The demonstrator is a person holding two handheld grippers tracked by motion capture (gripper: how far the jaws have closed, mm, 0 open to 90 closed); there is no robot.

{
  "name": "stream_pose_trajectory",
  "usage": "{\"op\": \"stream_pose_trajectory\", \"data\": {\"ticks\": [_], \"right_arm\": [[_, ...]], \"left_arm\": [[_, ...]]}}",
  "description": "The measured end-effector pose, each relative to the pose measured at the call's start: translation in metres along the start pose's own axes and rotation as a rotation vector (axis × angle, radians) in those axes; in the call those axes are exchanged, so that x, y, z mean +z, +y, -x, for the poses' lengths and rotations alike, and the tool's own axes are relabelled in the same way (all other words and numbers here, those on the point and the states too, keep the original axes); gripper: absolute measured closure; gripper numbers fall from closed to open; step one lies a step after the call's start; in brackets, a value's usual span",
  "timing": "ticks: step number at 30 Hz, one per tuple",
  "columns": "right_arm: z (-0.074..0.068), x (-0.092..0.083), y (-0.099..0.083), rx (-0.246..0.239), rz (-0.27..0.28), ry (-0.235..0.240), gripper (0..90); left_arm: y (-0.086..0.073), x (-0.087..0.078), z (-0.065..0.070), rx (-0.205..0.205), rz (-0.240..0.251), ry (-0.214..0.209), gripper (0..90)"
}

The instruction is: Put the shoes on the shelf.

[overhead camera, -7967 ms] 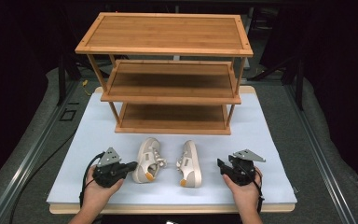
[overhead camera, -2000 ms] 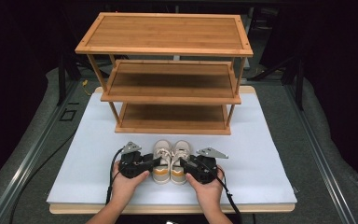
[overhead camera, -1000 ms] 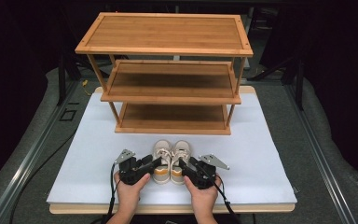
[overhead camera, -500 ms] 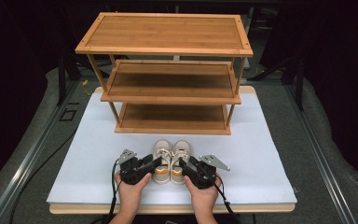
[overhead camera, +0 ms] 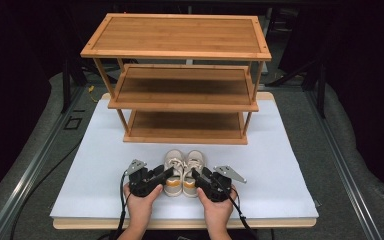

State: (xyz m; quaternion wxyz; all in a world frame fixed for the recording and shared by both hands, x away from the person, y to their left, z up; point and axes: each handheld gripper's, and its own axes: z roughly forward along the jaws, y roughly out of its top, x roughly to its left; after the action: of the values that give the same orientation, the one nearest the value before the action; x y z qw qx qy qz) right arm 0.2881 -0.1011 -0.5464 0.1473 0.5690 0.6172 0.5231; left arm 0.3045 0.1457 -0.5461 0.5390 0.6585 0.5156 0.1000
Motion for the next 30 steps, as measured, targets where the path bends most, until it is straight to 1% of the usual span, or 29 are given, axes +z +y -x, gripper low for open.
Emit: {"op": "stream_pose_trajectory", "data": {"ticks": [4, 5, 6, 9, 10, 11, 12, 13, 14, 15, 16, 17, 18, 19, 21, 24, 25, 27, 29, 30], "right_arm": [[0.000, 0.001, -0.001, 0.004, 0.012, 0.008, 54.3], [-0.001, 0.000, 0.000, 0.003, -0.002, 0.014, 54.4], [-0.002, 0.001, -0.001, 0.002, 0.007, 0.002, 54.5], [-0.004, 0.002, 0.000, -0.001, -0.003, 0.024, 54.6], [-0.005, 0.003, 0.000, 0.000, 0.009, 0.018, 54.6], [-0.005, 0.001, 0.002, -0.007, -0.006, 0.041, 54.5], [-0.007, 0.002, 0.002, -0.005, 0.013, 0.019, 54.5], [-0.008, 0.001, 0.004, -0.011, 0.002, 0.037, 54.5], [-0.010, 0.002, 0.005, -0.011, 0.012, 0.015, 54.5], [-0.010, 0.001, 0.006, -0.015, 0.010, 0.021, 54.4], [-0.011, 0.002, 0.007, -0.013, 0.020, 0.018, 54.4], [-0.012, 0.001, 0.008, -0.019, 0.004, 0.022, 54.4], [-0.012, 0.000, 0.010, -0.018, 0.000, 0.024, 54.4], [-0.013, 0.001, 0.010, -0.016, 0.018, 0.021, 54.5], [-0.014, -0.001, 0.013, -0.021, 0.007, 0.020, 54.4], [-0.016, -0.003, 0.017, -0.019, 0.030, 0.028, 54.4], [-0.016, -0.005, 0.019, -0.027, 0.013, 0.030, 54.4], [-0.017, -0.006, 0.022, -0.028, 0.026, 0.024, 54.4], [-0.018, -0.008, 0.025, -0.032, 0.018, 0.020, 54.3], [-0.018, -0.007, 0.027, -0.030, 0.030, 0.029, 54.4]], "left_arm": [[0.001, -0.002, 0.000, -0.002, 0.007, 0.007, 52.8], [0.001, -0.003, 0.000, -0.004, 0.009, 0.008, 52.8], [0.001, -0.004, -0.001, -0.001, 0.010, 0.009, 52.8], [0.003, -0.007, -0.003, -0.005, 0.015, 0.009, 52.8], [0.004, -0.008, -0.004, -0.009, 0.017, 0.005, 52.8], [0.004, -0.009, -0.004, -0.012, 0.020, 0.003, 52.8], [0.005, -0.009, -0.005, -0.012, 0.023, 0.001, 52.8], [0.006, -0.010, -0.005, -0.013, 0.028, -0.001, 52.8], [0.006, -0.010, -0.005, -0.017, 0.027, -0.003, 52.8], [0.008, -0.010, -0.005, -0.014, 0.026, -0.002, 52.9], [0.009, -0.011, -0.004, -0.011, 0.024, 0.000, 52.9], [0.011, -0.012, -0.003, -0.008, 0.023, 0.002, 52.8], [0.012, -0.012, -0.003, -0.004, 0.023, 0.004, 52.8], [0.014, -0.013, -0.002, -0.002, 0.025, 0.003, 52.8], [0.016, -0.014, 0.000, 0.003, 0.026, 0.003, 52.8], [0.021, -0.016, 0.003, 0.008, 0.027, 0.000, 52.8], [0.022, -0.017, 0.004, 0.009, 0.029, 0.000, 52.9], [0.025, -0.017, 0.005, 0.009, 0.031, -0.002, 52.8], [0.028, -0.018, 0.006, 0.009, 0.030, -0.006, 52.8], [0.029, -0.018, 0.007, 0.007, 0.032, -0.008, 52.9]]}}
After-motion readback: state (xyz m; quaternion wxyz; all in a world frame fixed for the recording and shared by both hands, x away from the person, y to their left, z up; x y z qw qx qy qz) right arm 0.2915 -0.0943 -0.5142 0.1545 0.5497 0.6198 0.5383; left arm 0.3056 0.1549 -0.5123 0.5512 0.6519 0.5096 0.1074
